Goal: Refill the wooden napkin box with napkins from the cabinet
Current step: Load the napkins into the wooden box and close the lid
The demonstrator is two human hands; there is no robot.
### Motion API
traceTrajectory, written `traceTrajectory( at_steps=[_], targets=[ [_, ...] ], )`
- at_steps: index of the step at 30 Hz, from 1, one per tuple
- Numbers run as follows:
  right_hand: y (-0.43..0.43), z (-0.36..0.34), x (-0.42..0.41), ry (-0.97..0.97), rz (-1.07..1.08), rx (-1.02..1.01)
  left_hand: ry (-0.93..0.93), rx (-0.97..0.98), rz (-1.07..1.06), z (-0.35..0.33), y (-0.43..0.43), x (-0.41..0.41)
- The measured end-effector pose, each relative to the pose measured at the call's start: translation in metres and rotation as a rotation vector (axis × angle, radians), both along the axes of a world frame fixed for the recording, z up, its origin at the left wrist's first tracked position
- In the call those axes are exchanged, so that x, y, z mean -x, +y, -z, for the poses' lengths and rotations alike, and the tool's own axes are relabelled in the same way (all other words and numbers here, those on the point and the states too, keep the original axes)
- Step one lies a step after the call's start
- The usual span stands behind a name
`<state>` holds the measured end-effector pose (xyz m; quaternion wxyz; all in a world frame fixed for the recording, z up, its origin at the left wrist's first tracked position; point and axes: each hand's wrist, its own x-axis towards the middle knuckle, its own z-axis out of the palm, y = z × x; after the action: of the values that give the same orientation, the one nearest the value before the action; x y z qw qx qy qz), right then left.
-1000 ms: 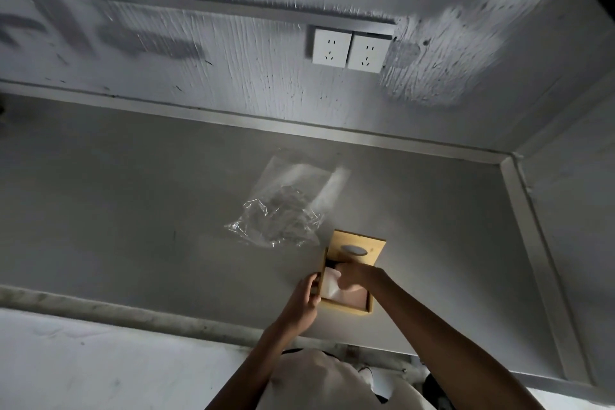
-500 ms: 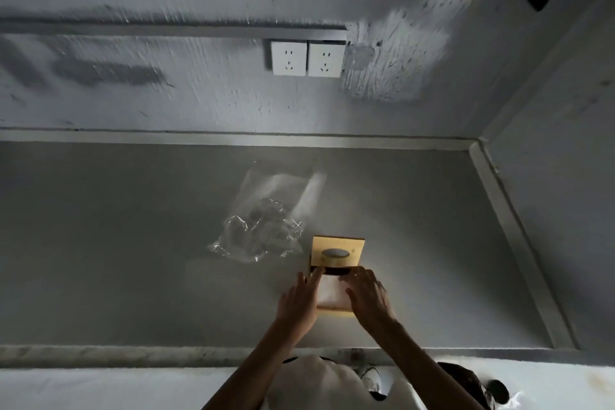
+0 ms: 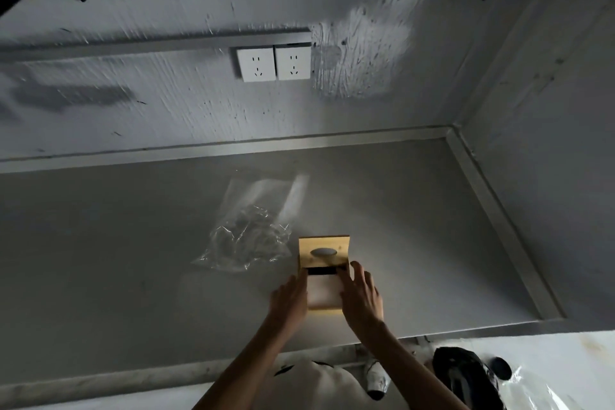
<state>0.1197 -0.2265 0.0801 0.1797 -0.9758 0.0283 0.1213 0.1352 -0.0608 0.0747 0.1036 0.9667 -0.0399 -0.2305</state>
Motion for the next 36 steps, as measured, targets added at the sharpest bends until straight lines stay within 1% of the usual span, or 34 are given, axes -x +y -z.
traceTrajectory(
  at_steps=[3,7,12,15,17,19,21,22,24,25,26,27,30,32,34,35,36],
  targets=[
    [-0.001,0.003,0.0,0.078,-0.014,0.023,-0.007,0.011,-0.004,-0.001,0.0,0.001],
    [0.001,0.007,0.003,0.008,-0.014,-0.009,-0.013,-0.006,-0.01,-0.002,-0.002,0.007],
    [-0.007,0.012,0.001,0.066,-0.04,-0.034,0.033,0.022,-0.044,0.0,-0.001,0.005],
    [-0.014,0.017,0.002,0.058,-0.08,-0.108,-0.052,0.016,-0.024,-0.003,0.001,0.016],
    [-0.023,0.019,0.005,-0.021,-0.103,-0.206,-0.117,0.045,-0.033,-0.007,0.005,0.027],
    [-0.033,0.019,0.004,-0.164,-0.063,-0.37,-0.179,0.137,-0.145,-0.012,0.012,0.03],
    [-0.045,0.016,-0.007,-0.246,0.094,-0.547,-0.205,0.324,-0.293,-0.017,0.021,0.016],
    [-0.049,0.007,-0.016,-0.218,0.2,-0.627,-0.19,0.443,-0.343,-0.02,0.025,0.004],
    [-0.054,-0.013,-0.035,-0.094,0.342,-0.825,-0.108,0.733,-0.424,-0.033,0.028,-0.022],
    [-0.054,-0.023,-0.044,-0.007,0.38,-0.951,-0.032,0.875,-0.462,-0.042,0.028,-0.033],
    [-0.052,-0.034,-0.051,0.062,0.396,-1.046,0.043,0.974,-0.486,-0.05,0.026,-0.042],
    [-0.051,-0.039,-0.055,0.107,0.375,-1.103,0.114,1.021,-0.505,-0.055,0.025,-0.047],
    [-0.043,-0.042,-0.054,0.176,0.285,-1.121,0.243,1.059,-0.582,-0.059,0.022,-0.049],
    [-0.04,-0.039,-0.045,0.207,0.327,-1.106,0.285,1.121,-0.628,-0.052,0.024,-0.04],
    [-0.041,-0.029,-0.029,0.202,0.361,-1.116,0.319,1.146,-0.592,-0.038,0.029,-0.027],
    [-0.042,-0.02,-0.022,0.184,0.339,-1.118,0.325,1.137,-0.566,-0.03,0.029,-0.019],
    [-0.044,-0.008,-0.014,0.181,0.306,-1.078,0.338,1.137,-0.567,-0.021,0.029,-0.01]
  ],
)
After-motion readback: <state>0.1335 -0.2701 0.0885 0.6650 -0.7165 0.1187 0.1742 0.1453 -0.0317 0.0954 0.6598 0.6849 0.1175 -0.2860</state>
